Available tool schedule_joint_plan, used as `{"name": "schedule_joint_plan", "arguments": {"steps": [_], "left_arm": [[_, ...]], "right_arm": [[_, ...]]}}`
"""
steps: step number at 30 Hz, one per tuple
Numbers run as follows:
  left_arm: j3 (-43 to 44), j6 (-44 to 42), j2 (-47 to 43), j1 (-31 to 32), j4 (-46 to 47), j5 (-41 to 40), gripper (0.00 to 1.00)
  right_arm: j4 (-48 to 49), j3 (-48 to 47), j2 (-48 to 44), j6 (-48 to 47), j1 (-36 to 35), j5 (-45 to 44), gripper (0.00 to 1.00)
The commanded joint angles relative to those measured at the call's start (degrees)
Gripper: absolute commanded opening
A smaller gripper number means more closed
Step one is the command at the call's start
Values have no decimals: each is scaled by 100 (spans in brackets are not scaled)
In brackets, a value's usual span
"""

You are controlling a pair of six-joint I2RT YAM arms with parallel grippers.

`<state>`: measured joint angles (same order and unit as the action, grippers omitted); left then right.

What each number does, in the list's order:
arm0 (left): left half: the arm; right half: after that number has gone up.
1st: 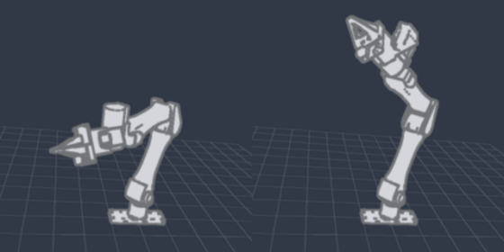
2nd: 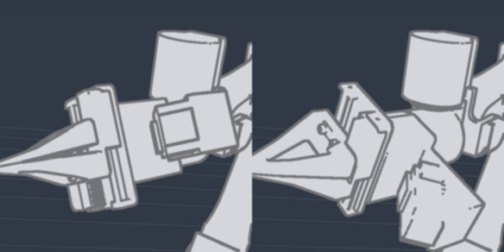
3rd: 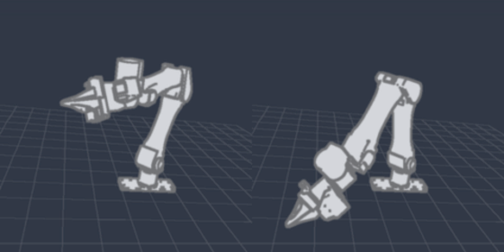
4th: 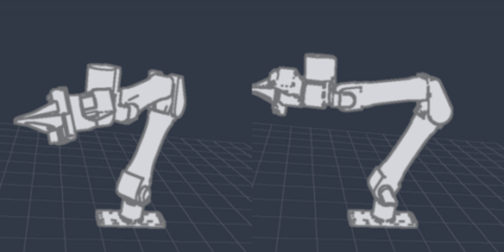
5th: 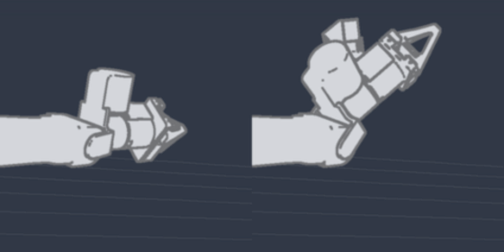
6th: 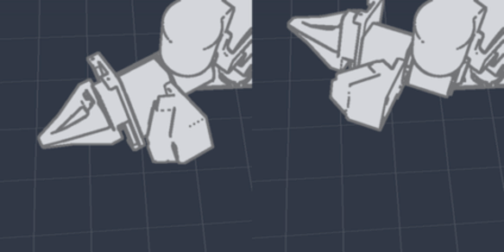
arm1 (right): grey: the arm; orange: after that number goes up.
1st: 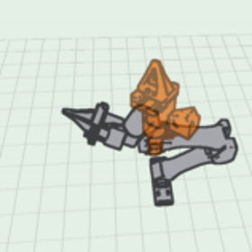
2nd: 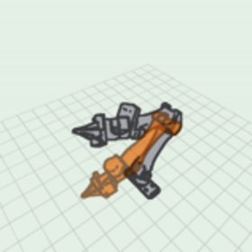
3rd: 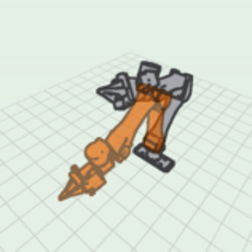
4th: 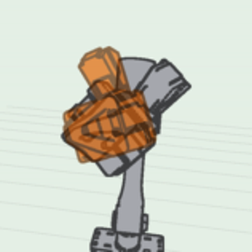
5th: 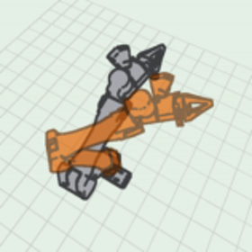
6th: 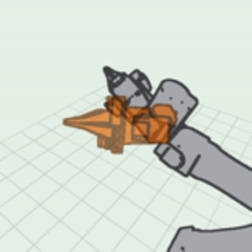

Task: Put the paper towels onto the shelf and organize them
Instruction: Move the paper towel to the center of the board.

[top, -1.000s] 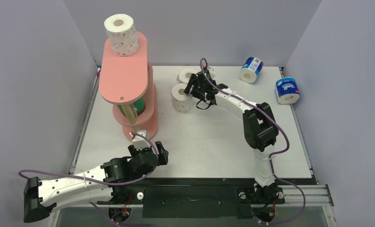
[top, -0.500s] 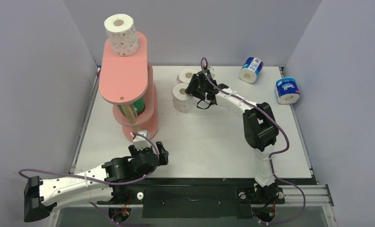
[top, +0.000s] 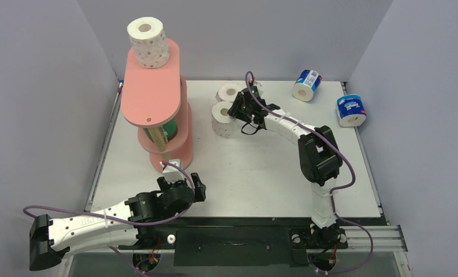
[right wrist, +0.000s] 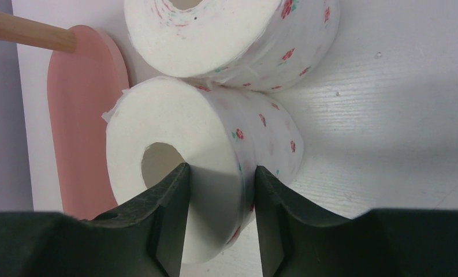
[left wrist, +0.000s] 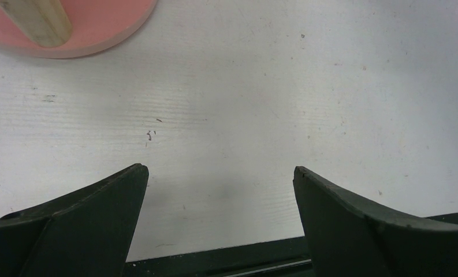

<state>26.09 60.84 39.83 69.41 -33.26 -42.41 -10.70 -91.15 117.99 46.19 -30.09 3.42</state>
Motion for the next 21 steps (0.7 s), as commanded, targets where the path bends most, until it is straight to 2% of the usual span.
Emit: {"name": "schedule_joint_plan", "arguments": {"steps": [1,11,17,21], "left_arm": [[290,0,-69,29,76,-176,97],[421,-136,-113,29,105,-251,97],[445,-231,-100,29,188,-204,98],[467,-264,-101,29,175,-168,97]], "right_arm": [[-250,271,-479,-251,-32,-168,25],[-380,1032,-1800,-486,-30,-323,21],[-421,2086,-2854,-644,-92,-578,20],[-472,3106,-3644,-799,-178,-673,20]]}}
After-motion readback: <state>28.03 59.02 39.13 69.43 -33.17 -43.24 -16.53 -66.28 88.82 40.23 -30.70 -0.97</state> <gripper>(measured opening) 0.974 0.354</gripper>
